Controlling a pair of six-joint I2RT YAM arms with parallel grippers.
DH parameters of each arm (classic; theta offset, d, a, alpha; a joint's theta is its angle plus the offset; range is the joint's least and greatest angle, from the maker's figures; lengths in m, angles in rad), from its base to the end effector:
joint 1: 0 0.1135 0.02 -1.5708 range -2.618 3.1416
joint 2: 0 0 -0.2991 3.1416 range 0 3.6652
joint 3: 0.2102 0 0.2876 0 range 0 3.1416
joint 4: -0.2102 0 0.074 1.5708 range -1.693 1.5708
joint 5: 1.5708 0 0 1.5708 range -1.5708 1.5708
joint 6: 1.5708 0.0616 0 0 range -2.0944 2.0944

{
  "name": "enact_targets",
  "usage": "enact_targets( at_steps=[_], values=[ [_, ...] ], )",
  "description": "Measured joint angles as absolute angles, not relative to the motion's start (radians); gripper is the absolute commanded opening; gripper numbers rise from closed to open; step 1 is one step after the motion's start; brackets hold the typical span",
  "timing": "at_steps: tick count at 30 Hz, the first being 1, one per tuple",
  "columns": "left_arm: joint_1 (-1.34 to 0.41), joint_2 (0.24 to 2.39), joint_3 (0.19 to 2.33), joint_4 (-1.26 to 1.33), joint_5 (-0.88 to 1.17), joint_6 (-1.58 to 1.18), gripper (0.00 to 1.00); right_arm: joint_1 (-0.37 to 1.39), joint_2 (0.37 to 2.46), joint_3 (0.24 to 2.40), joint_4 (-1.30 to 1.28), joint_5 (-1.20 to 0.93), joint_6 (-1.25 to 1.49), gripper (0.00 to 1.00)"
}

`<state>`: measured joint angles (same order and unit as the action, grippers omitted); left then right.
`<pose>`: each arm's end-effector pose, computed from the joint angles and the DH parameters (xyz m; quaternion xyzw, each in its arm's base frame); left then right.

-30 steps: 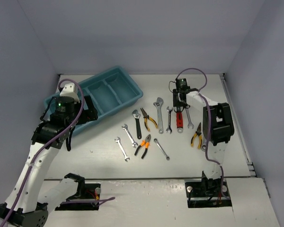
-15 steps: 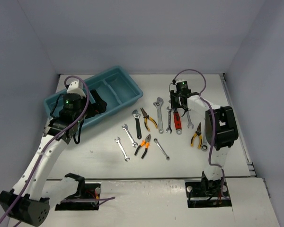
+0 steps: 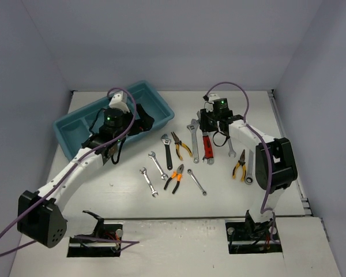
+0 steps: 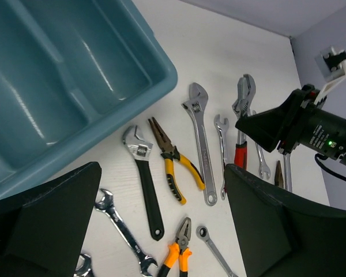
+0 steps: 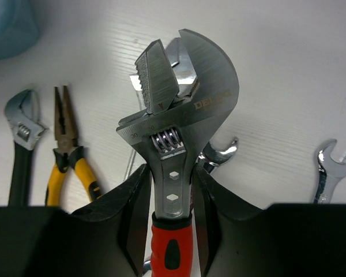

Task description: Sort the tools into containers

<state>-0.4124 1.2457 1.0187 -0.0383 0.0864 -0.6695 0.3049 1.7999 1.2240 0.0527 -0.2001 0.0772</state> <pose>0.3118 -0.1422 0.3566 -0.0757 0.7905 -0.3419 0.5025 0.4474 0.1536 0.2348 -0.1475 0.8503 0.1794 0.4722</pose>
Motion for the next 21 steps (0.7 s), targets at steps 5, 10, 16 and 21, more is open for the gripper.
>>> enact_targets(
  at_steps=[5, 10, 16, 21],
  values=[
    [-0.485, 1.358, 1.039, 0.028, 0.088, -0.669, 0.86, 0.327, 1.782, 1.204, 0.074, -0.249, 0.077, 0.00],
    [-0.524, 1.478, 1.091, 0.094, 0.095, -0.667, 0.86, 0.350, 1.781, 1.172, 0.095, -0.292, 0.078, 0.00],
    [-0.539, 1.603, 1.145, 0.164, 0.116, -0.667, 0.84, 0.380, 1.776, 1.137, 0.120, -0.340, 0.082, 0.00],
    [-0.547, 1.695, 1.173, 0.213, 0.154, -0.698, 0.80, 0.401, 1.760, 1.115, 0.145, -0.375, 0.092, 0.00]
  ],
)
